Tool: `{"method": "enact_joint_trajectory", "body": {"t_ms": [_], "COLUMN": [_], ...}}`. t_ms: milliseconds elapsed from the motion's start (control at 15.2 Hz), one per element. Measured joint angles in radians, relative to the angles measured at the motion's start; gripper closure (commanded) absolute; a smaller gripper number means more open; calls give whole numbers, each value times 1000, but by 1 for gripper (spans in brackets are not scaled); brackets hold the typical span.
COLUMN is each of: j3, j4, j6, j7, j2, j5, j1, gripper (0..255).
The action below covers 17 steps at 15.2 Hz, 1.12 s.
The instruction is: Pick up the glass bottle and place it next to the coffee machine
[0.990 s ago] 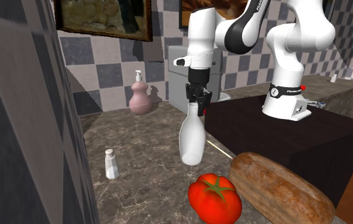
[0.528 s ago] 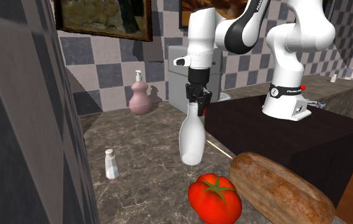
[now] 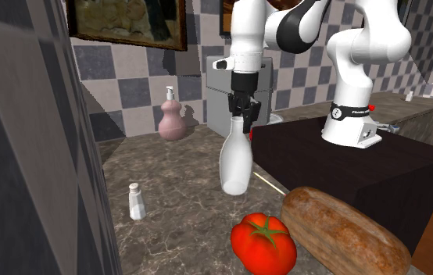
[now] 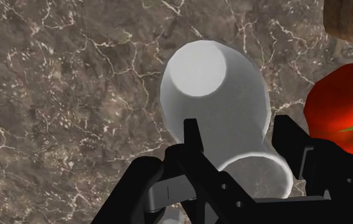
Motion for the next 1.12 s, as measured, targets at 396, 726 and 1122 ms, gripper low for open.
{"method": "enact_joint_trajectory", "body": {"t_ms": [396, 726, 1122], "j3": [1, 2, 2], "j4": [16, 37, 67], "j6": [-96, -172, -263], "j7": [-1, -2, -4], "j2": [-80, -135, -197], "j5": [2, 3, 4], "j1": [1, 1, 2], "gripper": [255, 255, 255]}}
